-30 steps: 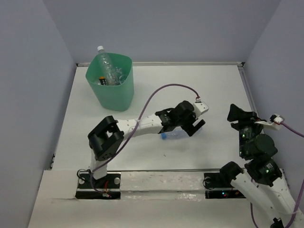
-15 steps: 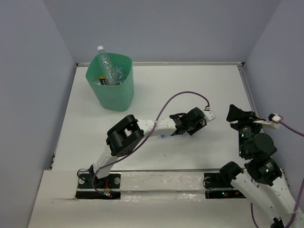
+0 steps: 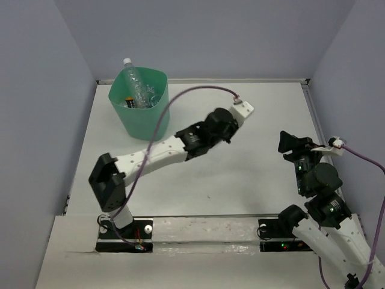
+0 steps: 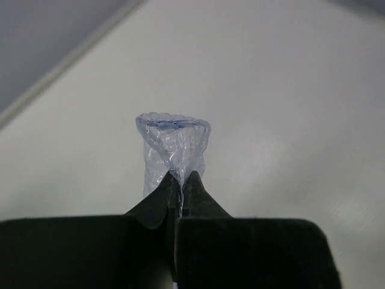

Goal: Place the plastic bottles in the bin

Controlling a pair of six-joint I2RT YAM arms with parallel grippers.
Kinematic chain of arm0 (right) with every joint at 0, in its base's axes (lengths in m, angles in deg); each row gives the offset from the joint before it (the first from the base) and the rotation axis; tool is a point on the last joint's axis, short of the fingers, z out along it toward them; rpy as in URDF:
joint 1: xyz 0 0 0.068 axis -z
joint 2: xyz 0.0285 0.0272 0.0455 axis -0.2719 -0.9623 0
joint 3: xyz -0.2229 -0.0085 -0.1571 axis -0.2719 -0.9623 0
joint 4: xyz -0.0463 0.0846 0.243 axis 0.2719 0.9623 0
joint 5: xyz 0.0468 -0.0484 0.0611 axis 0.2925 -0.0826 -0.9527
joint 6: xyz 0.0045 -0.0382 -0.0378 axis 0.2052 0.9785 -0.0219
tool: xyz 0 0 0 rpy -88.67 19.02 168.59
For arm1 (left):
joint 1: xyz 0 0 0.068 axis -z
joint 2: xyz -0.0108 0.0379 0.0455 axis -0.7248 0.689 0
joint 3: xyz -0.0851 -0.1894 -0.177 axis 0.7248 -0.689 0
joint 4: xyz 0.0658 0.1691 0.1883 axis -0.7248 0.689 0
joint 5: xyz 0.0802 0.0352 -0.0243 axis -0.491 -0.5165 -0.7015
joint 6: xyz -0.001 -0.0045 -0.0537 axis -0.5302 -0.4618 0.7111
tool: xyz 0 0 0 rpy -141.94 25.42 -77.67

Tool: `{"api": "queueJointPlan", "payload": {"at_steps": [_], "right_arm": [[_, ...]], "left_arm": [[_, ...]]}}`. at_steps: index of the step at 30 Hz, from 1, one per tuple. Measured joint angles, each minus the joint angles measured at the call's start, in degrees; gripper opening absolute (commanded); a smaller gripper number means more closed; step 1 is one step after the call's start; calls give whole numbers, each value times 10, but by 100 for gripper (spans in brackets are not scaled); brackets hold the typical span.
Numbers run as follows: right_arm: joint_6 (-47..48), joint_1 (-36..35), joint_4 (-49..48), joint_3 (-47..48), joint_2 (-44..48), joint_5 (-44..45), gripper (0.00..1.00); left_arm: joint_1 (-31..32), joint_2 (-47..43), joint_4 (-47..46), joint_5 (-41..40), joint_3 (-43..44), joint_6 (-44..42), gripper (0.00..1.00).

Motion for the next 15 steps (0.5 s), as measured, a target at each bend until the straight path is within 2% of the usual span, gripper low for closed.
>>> {"api": "queueJointPlan", "payload": {"at_steps": [5, 8, 12, 15], "right_arm": [[1, 0, -36, -16, -45, -41, 57], [0, 0, -60, -25, -92, -78, 58], [-5, 0, -94, -41, -149, -139, 58], [-9, 0, -110, -51, -174, -175, 58]], "left_arm": [[-130, -195, -100, -9, 2, 40, 0], [-215, -264, -147, -36, 18, 55, 0], [-322, -275, -197, -47, 54, 65, 0], [-401, -250, -222, -47, 57, 79, 0]]}}
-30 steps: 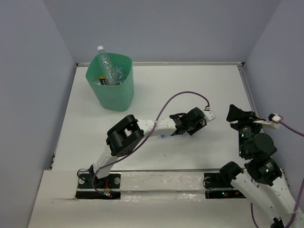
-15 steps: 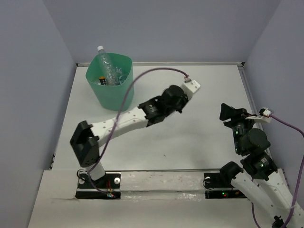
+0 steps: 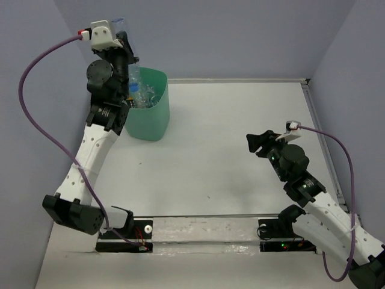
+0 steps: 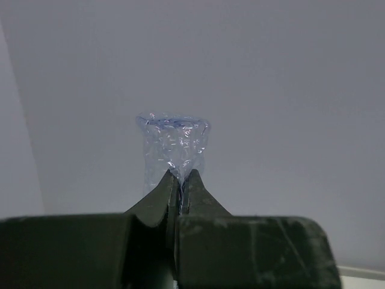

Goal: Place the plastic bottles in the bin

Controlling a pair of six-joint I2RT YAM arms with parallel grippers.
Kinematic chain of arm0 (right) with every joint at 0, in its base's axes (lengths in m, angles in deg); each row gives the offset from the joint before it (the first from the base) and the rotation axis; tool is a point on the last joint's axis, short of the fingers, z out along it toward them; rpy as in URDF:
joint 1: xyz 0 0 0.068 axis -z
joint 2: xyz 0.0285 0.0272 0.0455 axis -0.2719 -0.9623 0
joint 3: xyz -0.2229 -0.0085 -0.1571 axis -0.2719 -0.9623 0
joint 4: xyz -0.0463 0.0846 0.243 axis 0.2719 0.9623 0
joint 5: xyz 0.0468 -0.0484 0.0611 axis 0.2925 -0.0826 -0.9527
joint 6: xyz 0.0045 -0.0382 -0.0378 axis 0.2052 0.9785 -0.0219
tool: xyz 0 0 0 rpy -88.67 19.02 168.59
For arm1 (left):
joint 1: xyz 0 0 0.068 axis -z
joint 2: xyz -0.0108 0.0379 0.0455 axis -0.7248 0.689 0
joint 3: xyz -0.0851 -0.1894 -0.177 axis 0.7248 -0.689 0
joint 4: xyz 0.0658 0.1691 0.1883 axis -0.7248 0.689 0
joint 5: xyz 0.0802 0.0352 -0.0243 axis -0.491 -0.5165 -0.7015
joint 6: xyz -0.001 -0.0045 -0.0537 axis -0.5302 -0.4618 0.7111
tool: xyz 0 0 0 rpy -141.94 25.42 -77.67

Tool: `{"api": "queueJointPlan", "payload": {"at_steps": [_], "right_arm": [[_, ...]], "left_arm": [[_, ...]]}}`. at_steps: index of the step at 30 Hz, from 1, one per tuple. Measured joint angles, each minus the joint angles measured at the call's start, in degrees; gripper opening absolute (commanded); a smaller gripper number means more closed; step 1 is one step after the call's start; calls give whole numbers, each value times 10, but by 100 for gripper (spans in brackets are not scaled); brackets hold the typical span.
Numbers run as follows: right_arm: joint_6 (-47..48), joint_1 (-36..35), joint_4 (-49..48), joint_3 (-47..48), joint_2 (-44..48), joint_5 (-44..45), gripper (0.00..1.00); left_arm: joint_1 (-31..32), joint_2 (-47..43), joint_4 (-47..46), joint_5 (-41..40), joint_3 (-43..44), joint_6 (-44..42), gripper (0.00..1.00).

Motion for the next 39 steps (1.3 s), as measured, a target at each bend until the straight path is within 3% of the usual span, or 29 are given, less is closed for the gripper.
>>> {"api": "queueJointPlan", "payload": {"at_steps": [11, 19, 21, 24, 25, 27, 28, 29, 31, 39], "right_arm": [[10, 0, -51, -6, -22, -79, 58], [11, 0, -78, -23, -31, -121, 58], [11, 0, -82, -24, -35, -128, 58], [11, 0, -93, -24, -45, -140, 58], [11, 0, -98, -24, -50, -146, 58], [11, 0, -103, -24, -57, -153, 59], [11, 0, -105, -24, -60, -156, 59], [11, 0, -107, -24, -62, -159, 59], [11, 0, -114, -24, -65, -165, 59], [11, 0, -127, -24, -87, -189, 60]], "left_arm": [[-110, 132, -52, -49, -67, 14, 0], [-130, 151, -165, -88, -129, 39, 0], [-129, 151, -186, -90, -159, 45, 4], [-130, 151, -198, -92, -196, 59, 23], [-130, 151, -198, -91, -204, 64, 45], [-129, 152, -197, -89, -212, 72, 69], [-126, 152, -198, -87, -214, 77, 86], [-125, 152, -198, -87, -215, 84, 92], [-123, 152, -200, -86, -216, 88, 99], [-118, 107, -176, -73, -216, 93, 99]]}}
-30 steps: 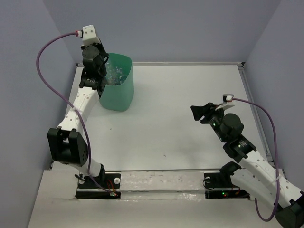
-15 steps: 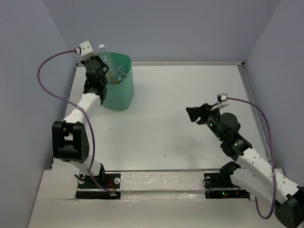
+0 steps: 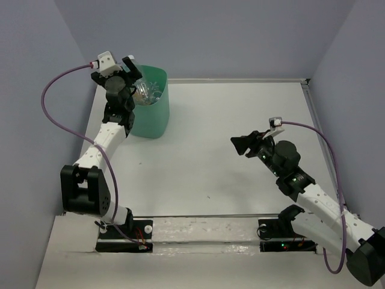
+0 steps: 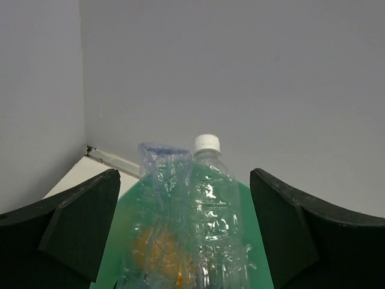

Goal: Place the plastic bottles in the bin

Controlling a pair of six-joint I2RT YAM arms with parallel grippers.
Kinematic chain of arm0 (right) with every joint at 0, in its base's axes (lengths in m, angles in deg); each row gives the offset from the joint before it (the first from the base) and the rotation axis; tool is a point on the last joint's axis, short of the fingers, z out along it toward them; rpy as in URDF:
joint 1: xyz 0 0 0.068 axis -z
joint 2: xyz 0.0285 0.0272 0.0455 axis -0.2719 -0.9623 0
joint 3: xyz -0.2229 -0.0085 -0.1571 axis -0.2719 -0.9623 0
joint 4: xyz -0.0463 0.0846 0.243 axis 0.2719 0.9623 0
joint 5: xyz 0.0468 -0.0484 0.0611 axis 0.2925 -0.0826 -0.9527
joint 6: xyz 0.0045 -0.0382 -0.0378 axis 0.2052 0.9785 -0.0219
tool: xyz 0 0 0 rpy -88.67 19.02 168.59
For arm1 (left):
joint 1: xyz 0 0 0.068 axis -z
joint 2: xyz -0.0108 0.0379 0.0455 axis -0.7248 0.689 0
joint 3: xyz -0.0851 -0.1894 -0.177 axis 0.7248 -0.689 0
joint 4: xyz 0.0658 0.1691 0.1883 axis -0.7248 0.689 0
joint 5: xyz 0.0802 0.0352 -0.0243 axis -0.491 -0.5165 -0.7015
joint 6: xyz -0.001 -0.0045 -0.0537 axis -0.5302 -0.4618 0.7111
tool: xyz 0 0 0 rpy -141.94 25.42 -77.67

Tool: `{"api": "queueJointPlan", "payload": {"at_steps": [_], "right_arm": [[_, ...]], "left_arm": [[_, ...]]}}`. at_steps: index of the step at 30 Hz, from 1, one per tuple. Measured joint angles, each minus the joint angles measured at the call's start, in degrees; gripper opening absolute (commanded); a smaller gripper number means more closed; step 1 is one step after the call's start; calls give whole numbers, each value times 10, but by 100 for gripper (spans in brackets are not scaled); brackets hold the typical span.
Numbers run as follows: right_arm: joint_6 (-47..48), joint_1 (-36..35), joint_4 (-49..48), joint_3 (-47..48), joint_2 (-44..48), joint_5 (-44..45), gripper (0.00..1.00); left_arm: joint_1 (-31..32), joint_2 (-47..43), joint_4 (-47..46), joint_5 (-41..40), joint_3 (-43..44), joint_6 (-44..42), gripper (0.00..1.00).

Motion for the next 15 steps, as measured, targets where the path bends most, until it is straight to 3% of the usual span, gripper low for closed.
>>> {"api": "queueJointPlan", "payload": {"at_steps": [5, 8, 9, 12, 15], "right_arm": [[0, 0, -3, 0, -6, -16, 63], [0, 0, -2, 4, -12, -30, 73], [0, 0, 0, 9, -18, -37, 83], [3, 0, 5, 30, -31, -52, 99], [12, 0, 14, 55, -29, -62, 100]], "left_arm": [[2, -75, 16, 3, 0, 9, 99], [2, -115, 47, 5, 15, 22, 99], [2, -121, 58, 7, 24, 30, 99], [2, -146, 127, 30, 60, 61, 99], [4, -191, 200, 76, 61, 92, 99]]}}
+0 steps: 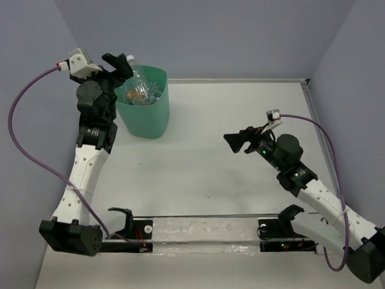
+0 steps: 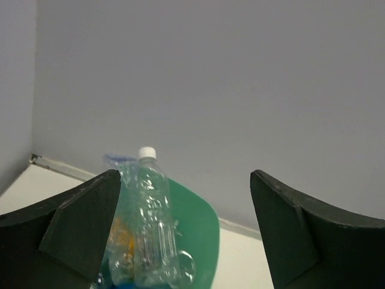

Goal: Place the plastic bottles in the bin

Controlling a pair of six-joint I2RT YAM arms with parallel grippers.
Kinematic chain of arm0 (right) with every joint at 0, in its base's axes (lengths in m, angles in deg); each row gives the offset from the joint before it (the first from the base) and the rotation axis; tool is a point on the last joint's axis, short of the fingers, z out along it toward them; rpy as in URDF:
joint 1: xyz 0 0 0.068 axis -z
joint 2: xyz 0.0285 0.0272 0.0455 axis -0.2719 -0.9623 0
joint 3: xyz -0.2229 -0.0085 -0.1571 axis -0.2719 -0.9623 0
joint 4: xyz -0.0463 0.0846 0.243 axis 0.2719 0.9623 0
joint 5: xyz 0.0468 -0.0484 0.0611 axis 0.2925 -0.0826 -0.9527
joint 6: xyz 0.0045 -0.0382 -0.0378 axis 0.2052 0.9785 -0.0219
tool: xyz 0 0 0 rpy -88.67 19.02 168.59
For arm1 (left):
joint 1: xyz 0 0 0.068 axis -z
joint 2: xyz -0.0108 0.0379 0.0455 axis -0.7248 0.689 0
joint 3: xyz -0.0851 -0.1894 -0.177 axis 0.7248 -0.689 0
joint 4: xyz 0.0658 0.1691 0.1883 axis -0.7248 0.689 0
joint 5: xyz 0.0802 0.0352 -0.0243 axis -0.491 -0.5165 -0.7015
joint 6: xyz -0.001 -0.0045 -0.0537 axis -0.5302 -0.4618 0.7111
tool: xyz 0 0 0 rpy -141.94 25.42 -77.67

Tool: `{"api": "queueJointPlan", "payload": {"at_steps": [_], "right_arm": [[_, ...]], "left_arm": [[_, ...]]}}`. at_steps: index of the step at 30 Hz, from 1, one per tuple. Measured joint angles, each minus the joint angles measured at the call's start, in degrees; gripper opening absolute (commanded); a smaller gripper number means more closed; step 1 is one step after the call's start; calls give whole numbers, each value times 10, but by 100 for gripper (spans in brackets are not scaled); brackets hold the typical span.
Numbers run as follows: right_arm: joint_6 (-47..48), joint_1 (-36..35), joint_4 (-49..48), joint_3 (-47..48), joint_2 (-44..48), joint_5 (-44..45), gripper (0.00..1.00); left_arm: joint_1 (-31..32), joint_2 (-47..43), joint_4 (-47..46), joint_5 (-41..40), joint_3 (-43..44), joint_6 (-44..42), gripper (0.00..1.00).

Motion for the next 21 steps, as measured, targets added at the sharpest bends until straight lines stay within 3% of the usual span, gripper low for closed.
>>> {"api": "queueJointPlan", "payload": {"at_steps": [5, 12, 21], "right_arm": [[13, 0, 37, 28, 68, 12, 100], [54, 0, 80, 68, 181, 129, 100], [89, 0, 137, 62, 255, 240, 100]], "left_arm": [[5, -119, 75, 94, -71, 19, 99], [6, -300, 163, 219, -166, 22, 99], [11, -391, 209, 270, -225, 15, 99]]}}
